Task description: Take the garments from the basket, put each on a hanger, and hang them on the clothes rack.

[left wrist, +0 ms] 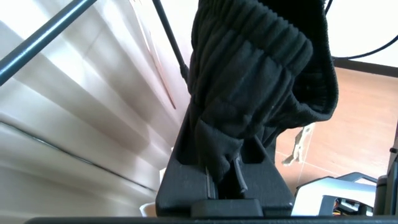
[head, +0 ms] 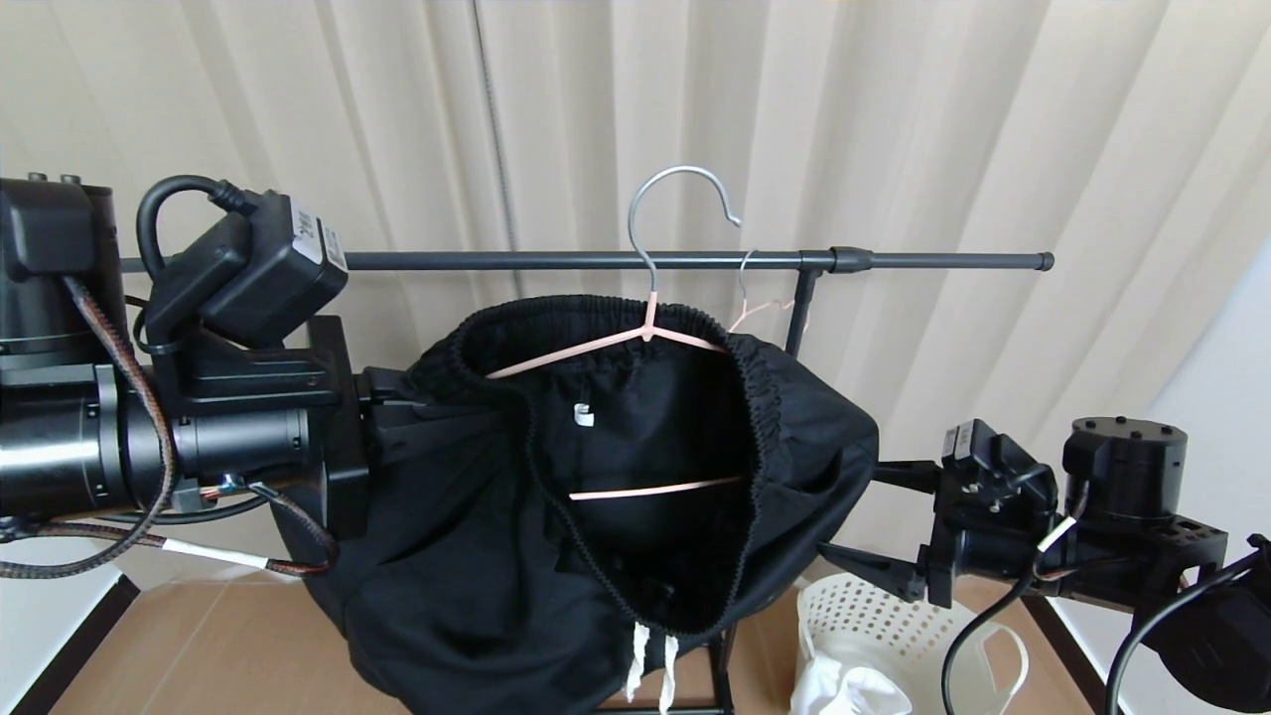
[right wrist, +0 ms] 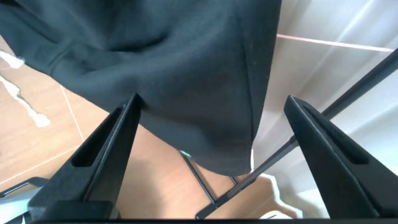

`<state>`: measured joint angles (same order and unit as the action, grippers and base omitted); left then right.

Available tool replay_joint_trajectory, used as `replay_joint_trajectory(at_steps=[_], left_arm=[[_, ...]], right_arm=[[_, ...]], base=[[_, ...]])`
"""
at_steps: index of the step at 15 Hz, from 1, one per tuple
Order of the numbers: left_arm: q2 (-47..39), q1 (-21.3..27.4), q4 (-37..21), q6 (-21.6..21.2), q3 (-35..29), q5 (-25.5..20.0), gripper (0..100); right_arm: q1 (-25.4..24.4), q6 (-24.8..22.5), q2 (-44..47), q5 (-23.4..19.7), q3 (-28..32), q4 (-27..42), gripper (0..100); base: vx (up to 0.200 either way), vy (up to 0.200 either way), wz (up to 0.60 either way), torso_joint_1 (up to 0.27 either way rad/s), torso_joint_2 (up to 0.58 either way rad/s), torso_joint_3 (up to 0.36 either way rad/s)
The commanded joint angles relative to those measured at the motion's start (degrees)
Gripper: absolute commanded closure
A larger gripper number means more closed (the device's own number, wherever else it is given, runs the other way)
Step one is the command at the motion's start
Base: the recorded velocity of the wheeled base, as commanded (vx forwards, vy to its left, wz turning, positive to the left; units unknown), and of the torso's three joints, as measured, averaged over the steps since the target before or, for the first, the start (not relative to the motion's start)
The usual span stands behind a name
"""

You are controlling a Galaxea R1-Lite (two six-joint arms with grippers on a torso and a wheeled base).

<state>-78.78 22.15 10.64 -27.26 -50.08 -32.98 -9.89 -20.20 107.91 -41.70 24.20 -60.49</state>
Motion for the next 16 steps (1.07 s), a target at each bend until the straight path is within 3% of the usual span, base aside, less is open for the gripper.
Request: replay_joint_trajectory(at_steps=[1,2,3,16], left_arm=[[0.82,0.00,0.08,0.01,0.33,0.02,100],[1.08,0.00,0.08,0.01,0.60,0.02,100],[1.34,0.00,0.08,0.01,0.68,0.02,100],[6.53,-2.73,-0.18,2.56,2.53,0.19,100]], right_arm=[[-1.63,0.07,1.16,1.98,0.32,-0.15,0],[-1.89,0.07,1.25,2.68,0.41,-0.15,0],[-2.07,0.16,1.25,2.77,0.59,-0.15,100],[2.68,1.57,1.07,2.68,2.78,-0.15,100]], base=[[0.000,0.000,0.00,0.000,0.00,0.000],[0.000,0.000,0.00,0.000,0.00,0.000],[0.000,0.000,0.00,0.000,0.00,0.000],[0.000,0.000,0.00,0.000,0.00,0.000]])
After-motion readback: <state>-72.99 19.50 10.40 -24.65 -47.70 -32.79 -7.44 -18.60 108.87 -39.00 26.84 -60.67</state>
